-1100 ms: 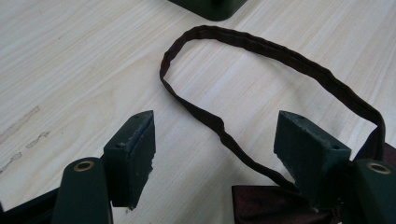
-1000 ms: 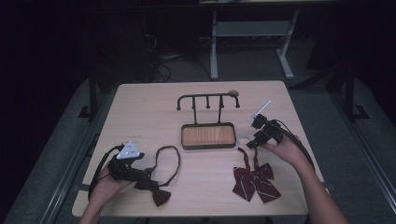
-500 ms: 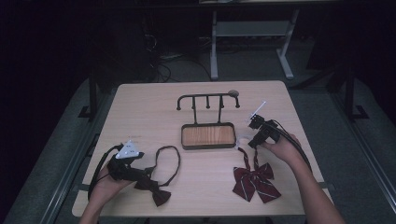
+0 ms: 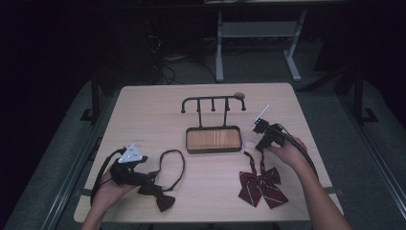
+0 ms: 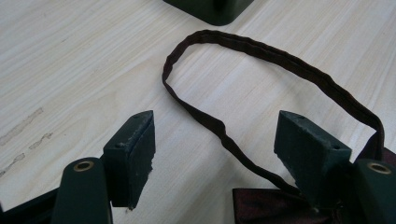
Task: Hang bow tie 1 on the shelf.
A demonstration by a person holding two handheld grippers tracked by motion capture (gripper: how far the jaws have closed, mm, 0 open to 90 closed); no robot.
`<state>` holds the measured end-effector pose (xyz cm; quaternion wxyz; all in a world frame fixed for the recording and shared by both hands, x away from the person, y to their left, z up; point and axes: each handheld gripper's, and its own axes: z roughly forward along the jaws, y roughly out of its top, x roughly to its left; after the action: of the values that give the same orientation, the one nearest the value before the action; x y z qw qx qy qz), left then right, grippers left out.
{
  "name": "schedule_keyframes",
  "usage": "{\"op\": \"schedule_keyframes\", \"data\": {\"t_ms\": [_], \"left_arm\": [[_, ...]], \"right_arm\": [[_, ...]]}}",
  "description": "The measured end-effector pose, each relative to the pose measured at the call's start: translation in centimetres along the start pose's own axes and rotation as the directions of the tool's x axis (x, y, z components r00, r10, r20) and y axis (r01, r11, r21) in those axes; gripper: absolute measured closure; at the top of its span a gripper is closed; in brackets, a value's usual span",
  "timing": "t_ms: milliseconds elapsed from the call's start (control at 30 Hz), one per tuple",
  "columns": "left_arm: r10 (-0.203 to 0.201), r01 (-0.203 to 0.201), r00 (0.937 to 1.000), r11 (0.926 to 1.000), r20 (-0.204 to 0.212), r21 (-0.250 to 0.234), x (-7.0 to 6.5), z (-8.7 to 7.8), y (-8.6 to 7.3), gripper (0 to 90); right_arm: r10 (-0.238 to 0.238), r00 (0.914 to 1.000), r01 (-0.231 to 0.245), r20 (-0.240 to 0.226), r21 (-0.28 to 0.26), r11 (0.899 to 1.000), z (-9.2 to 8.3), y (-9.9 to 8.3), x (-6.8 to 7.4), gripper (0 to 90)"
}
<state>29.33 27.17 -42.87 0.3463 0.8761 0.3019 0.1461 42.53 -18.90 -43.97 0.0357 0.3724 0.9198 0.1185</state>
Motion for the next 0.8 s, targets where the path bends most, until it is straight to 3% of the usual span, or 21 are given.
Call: {"op": "schedule_keyframes", "data": {"t_ms": [333,800], "left_arm": [[-0.002,0.002,1.0,1.0,0.007,0.004,-0.1,0.1,0.0,30.0],[0.0,0.0,1.0,1.0,0.006,0.007,-0.2,0.1,0.0,30.0]], "right_arm": [[-0.013,0.9999,0.013,0.008,0.004,1.0,-0.2,0.0,0.4,83.5],[-0.023,0.9972,0.019,-0.071,-0.05,0.999,-2.6,-1.6,0.2,84.0]]}}
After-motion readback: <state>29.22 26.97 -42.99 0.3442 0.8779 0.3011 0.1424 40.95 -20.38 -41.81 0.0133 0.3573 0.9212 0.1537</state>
